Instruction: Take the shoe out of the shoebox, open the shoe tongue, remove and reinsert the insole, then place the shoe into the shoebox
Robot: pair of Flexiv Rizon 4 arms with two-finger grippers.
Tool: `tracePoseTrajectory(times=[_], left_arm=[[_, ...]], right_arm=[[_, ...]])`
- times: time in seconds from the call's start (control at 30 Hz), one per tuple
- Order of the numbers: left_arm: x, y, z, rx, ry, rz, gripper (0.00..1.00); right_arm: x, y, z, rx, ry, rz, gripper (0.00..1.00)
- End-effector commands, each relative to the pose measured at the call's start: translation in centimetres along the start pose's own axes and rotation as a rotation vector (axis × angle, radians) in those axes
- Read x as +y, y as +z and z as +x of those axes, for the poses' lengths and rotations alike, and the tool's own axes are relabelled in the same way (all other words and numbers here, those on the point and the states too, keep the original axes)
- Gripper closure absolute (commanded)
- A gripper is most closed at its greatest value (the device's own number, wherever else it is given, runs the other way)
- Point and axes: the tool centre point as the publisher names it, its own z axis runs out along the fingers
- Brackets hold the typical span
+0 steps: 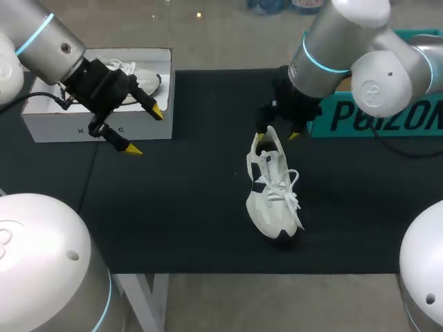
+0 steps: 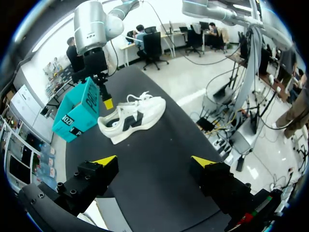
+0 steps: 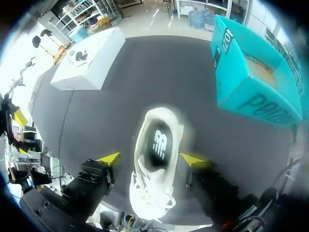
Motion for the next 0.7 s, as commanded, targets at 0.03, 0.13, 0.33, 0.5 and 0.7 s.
tracePoseTrajectory(times=[0.03, 0.13, 0.33, 0.5, 0.7], left_arm=[[0.0, 0.0, 0.0, 0.002, 0.000, -0.003, 0.00], [0.0, 0.0, 0.0, 0.002, 0.000, -0.003, 0.00], [0.0, 0.0, 0.0, 0.002, 0.000, -0.003, 0.00], [0.0, 0.0, 0.0, 0.002, 0.000, -0.003, 0.00], [0.0, 0.0, 0.0, 0.002, 0.000, -0.003, 0.00]], right_arm=[[0.2, 0.4, 0.3, -0.090, 0.008, 0.020, 1.00], [0.1, 0.7, 0.4, -0.095, 0.014, 0.035, 1.00], [0.1, 1.9, 0.7, -0.104, 0.008, 0.053, 1.00], [0.2, 3.3, 0.5, -0.111, -0.005, 0.056, 1.00], [0.3, 5.9, -0.4, -0.104, 0.005, 0.063, 1.00]])
